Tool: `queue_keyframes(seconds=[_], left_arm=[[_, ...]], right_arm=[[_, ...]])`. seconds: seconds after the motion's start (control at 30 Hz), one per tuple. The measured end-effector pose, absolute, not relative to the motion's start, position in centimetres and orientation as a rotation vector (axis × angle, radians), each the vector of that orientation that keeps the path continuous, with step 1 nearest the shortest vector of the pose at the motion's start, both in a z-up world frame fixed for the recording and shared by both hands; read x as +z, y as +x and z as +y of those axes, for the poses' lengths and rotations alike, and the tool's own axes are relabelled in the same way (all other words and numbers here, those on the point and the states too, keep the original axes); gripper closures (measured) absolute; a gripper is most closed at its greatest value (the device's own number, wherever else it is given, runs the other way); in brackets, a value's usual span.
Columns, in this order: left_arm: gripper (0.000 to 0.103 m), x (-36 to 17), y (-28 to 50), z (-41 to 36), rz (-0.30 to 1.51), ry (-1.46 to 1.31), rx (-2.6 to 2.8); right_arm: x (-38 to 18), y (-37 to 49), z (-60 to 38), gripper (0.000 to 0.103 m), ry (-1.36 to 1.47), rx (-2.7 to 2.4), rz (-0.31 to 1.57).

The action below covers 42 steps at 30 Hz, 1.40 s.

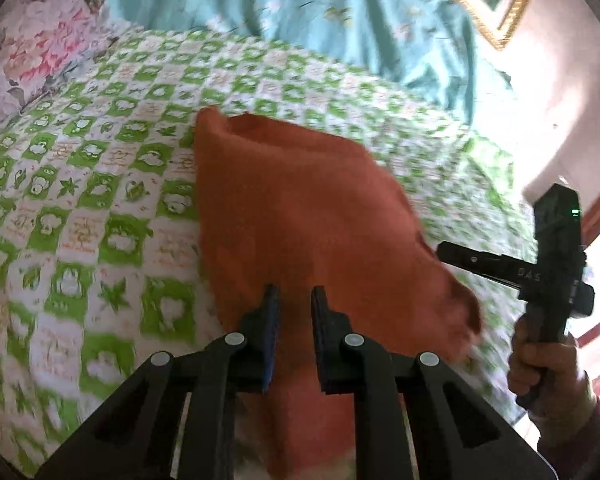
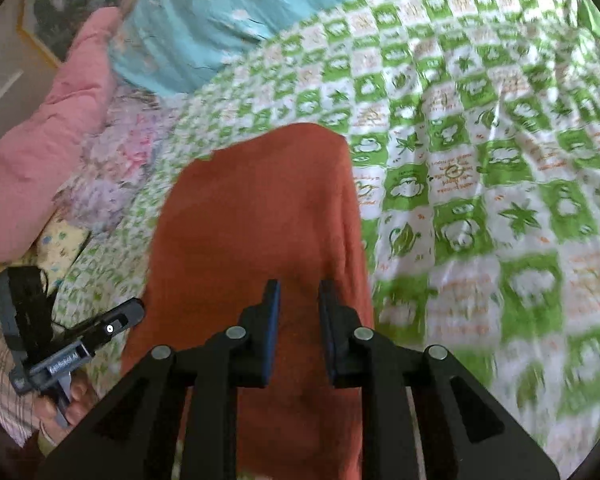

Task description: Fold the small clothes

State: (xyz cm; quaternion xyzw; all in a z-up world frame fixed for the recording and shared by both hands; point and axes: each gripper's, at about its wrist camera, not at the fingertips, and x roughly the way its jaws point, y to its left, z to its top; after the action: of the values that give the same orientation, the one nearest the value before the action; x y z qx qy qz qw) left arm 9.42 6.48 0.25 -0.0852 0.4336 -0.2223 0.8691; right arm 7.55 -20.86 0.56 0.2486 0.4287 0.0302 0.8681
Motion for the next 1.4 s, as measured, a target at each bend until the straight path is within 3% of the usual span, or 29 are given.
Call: queue_keyframes(seconds=[0.2, 0.37, 0.6, 0.67, 0.7, 0.77, 0.93, 1.1, 1.3, 1.4], left_arm=[[0.088, -0.3, 3.8, 7.4, 0.889, -0.169, -0.463], [0.088, -3.7, 3.1, 7.3, 0.947, -0.104, -0.415], [0.087, -3.5, 2.9, 7.5, 0.946, -0.102, -0.404], [0.081, -3.1, 2.6, 7.6, 0.947, -0.097, -0.392], [0.073, -2.8, 2.2, 7.7, 0.947, -0.097, -0.382], [0.06, -2.5, 1.7, 8.1, 0.944, -0.092, -0.356], [0.059, -1.8, 0.4, 8.5, 0.932, -0.078, -0.312], [0.049, -1.5, -1.0, 8.5, 0.931, -0.063, -0.293], [0.031, -1.3, -2.7, 8.1, 0.912, -0.022, -0.247], [0.028, -1.4, -3.0, 8.1, 0.924, -0.032, -0.248]], right_arm=[[1.0, 1.8, -19.4, 0.082, 0.456, 0.058, 0.911], [-1.5, 0.6, -18.5, 0.082, 0.351, -0.007, 0.98], [-1.8, 0.5, -19.2, 0.082, 0.369, -0.012, 0.97], [-1.1, -0.1, -19.3, 0.081, 0.4, -0.018, 0.958], [-0.8, -0.4, -19.2, 0.079, 0.406, -0.018, 0.952], [0.0, -1.3, -18.8, 0.067, 0.415, -0.009, 0.935], [1.6, -3.2, -17.4, 0.062, 0.403, 0.007, 0.901], [2.1, -4.7, -15.6, 0.057, 0.366, 0.022, 0.888], [2.3, -6.0, -14.0, 0.037, 0.331, 0.041, 0.887], [2.4, -6.4, -13.6, 0.032, 0.316, 0.05, 0.896]])
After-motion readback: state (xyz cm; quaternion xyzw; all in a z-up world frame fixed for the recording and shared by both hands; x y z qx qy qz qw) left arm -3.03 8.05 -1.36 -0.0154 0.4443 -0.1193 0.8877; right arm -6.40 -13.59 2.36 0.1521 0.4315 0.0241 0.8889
